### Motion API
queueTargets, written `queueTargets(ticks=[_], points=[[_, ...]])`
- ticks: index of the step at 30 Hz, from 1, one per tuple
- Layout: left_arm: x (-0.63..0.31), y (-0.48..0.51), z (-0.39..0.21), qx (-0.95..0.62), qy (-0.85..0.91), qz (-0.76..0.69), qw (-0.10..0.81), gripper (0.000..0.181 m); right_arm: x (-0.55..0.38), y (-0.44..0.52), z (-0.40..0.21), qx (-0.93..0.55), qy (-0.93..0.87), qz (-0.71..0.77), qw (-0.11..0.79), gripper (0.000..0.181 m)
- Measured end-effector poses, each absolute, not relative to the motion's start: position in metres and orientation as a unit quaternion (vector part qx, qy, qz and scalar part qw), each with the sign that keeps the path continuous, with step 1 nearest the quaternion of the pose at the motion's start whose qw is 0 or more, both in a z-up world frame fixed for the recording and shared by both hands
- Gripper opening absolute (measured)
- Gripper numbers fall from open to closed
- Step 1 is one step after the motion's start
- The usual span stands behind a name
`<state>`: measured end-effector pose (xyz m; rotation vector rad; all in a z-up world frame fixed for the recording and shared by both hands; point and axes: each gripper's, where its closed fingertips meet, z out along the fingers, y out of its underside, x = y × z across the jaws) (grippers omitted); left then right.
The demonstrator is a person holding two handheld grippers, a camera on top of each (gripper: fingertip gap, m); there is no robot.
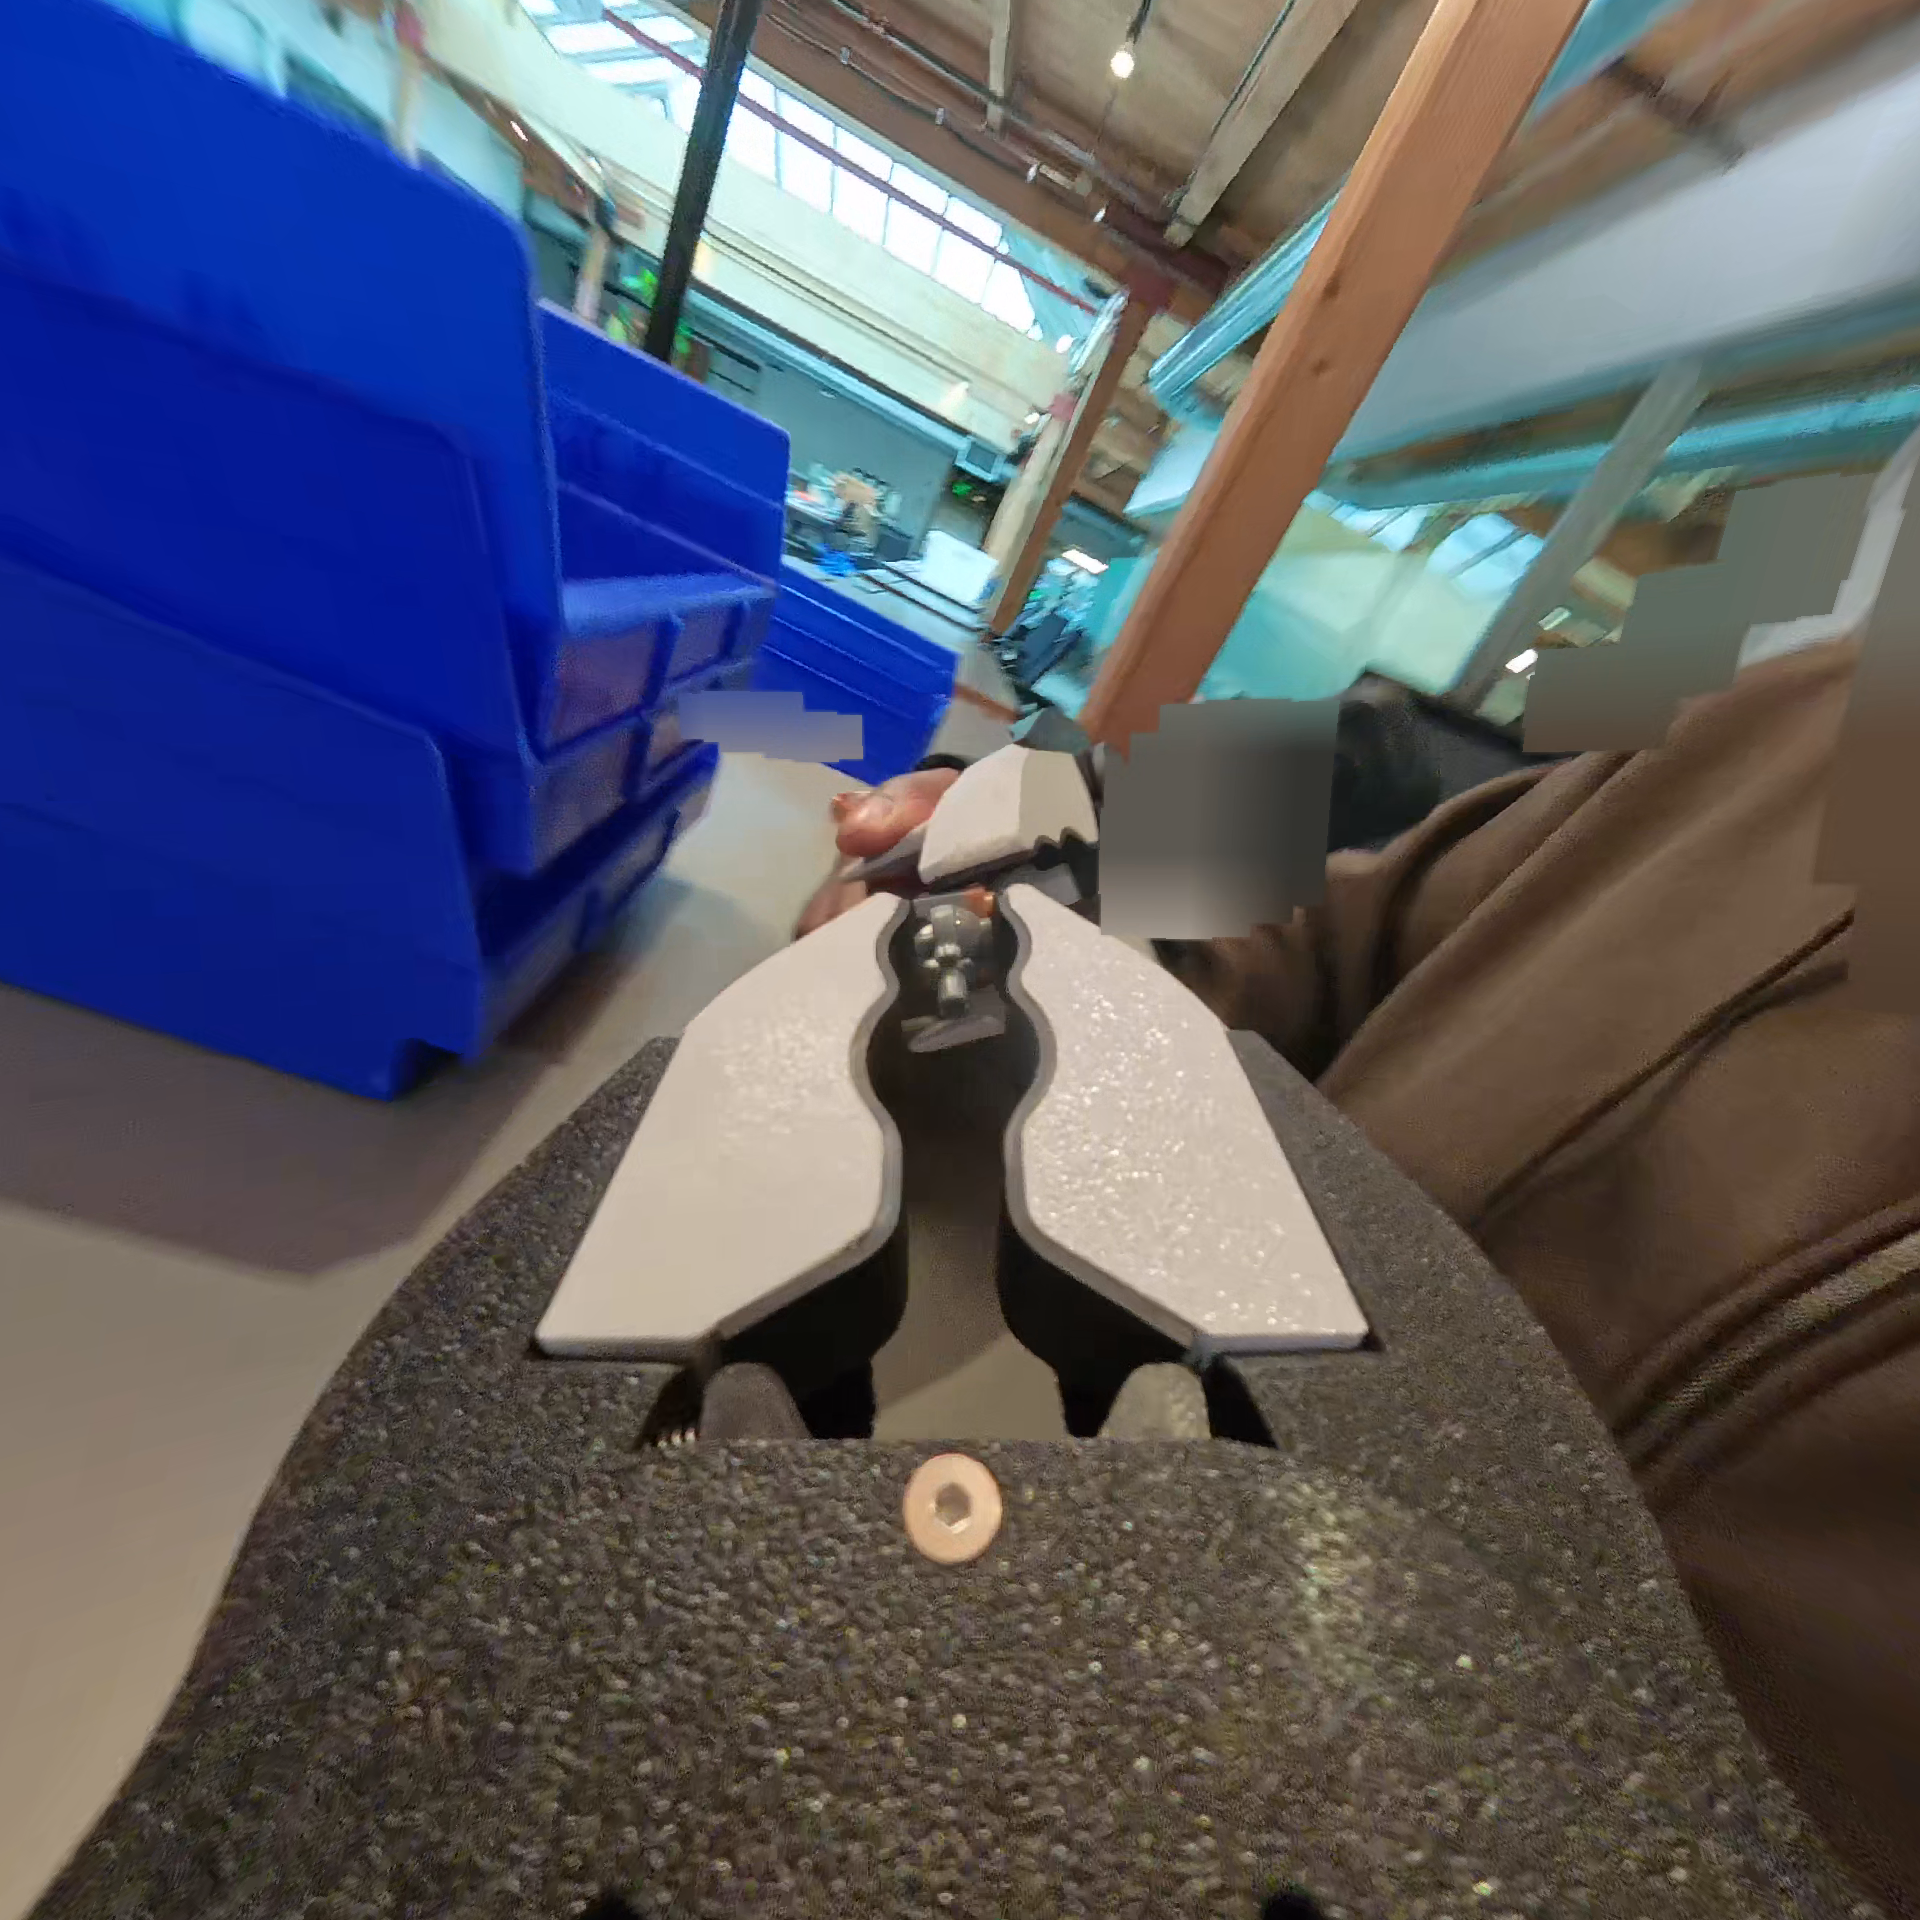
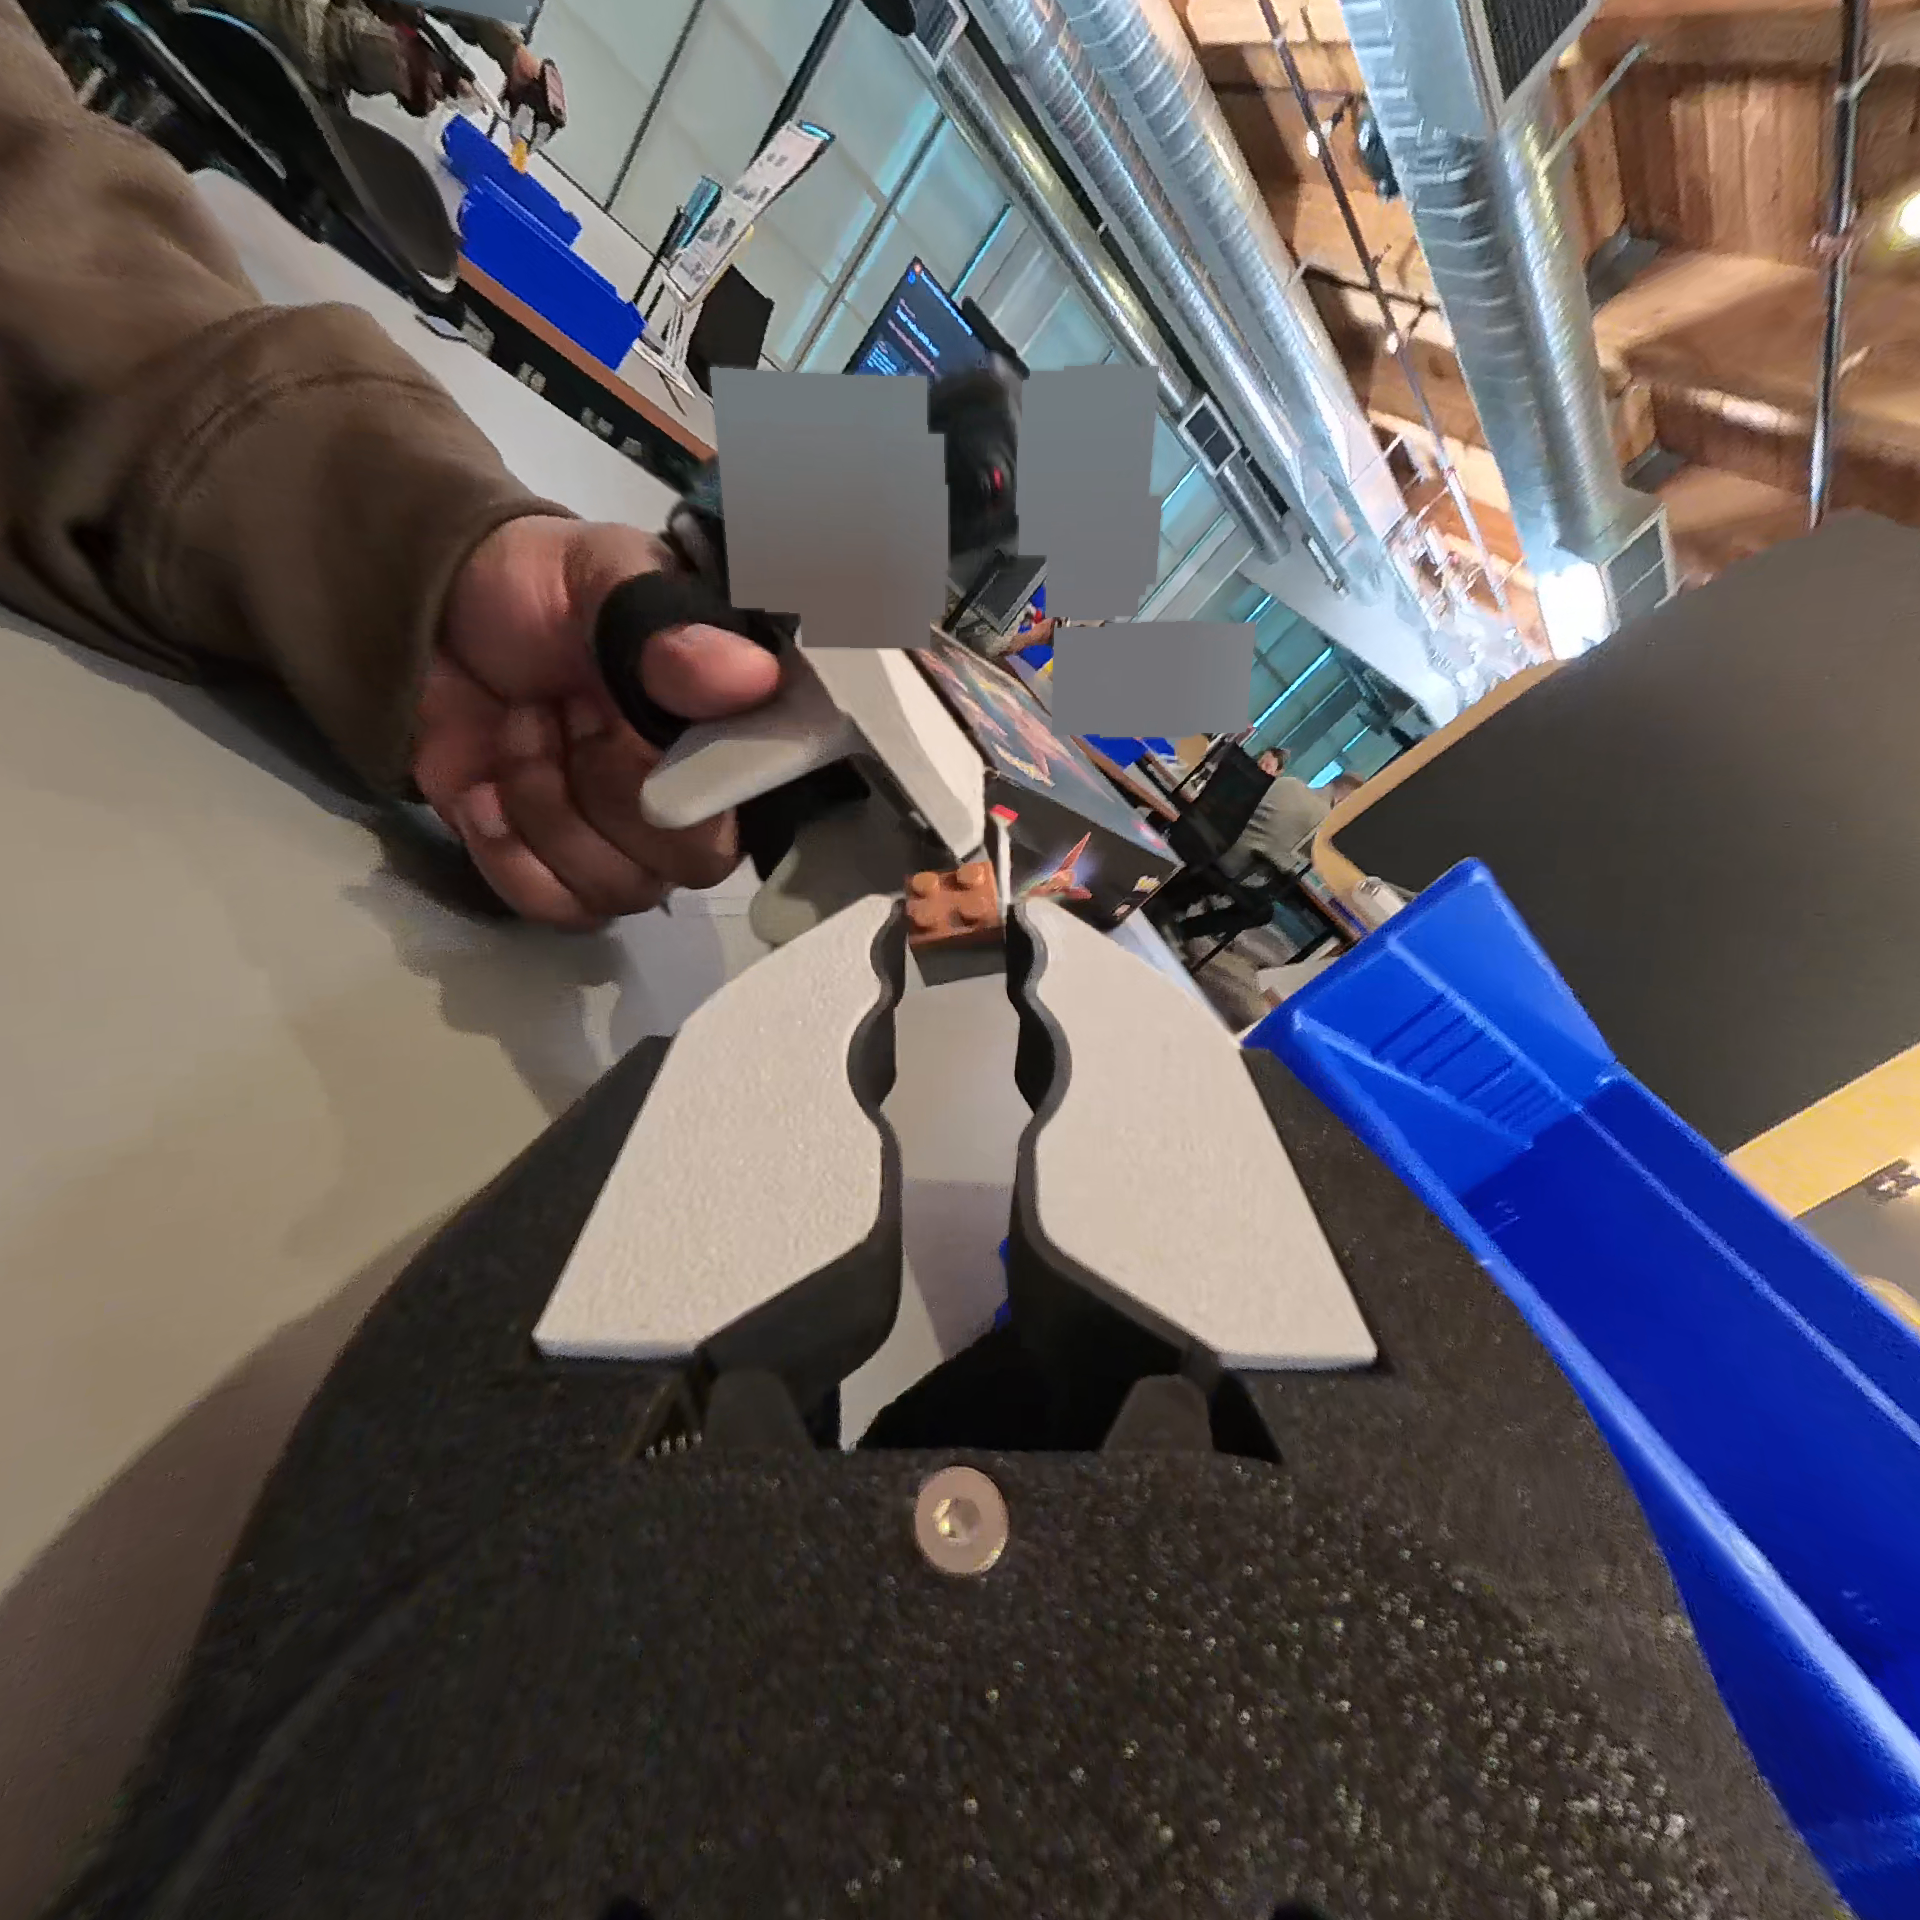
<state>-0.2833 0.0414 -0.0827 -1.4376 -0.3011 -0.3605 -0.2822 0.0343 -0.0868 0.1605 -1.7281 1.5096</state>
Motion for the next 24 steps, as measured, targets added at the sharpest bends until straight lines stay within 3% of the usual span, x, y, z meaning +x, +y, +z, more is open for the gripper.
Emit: queueTargets(ticks=[3,7,12,17,24], points=[[-0.287,0.039,-0.082,-0.682,-0.082,-0.02,0.726,0.014,-0.285,0.034,-0.087,0.004,-0.703,0.63,0.33,0.021],[-0.292,0.032,-0.075,-0.683,0.019,0.187,0.706,0.014,-0.283,0.029,-0.079,-0.123,-0.683,0.713,0.096,0.034],[-0.287,0.026,-0.058,-0.645,0.122,0.305,0.69,0.014,-0.283,0.026,-0.073,-0.209,-0.624,0.74,-0.137,0.034],[-0.278,0.027,-0.059,-0.626,0.207,0.361,0.659,0.014,-0.282,0.026,-0.073,-0.224,-0.596,0.732,-0.242,0.035],[-0.259,0.034,-0.072,-0.612,0.29,0.384,0.628,0.014,-0.266,0.02,-0.078,-0.183,-0.613,0.708,-0.299,0.027]])
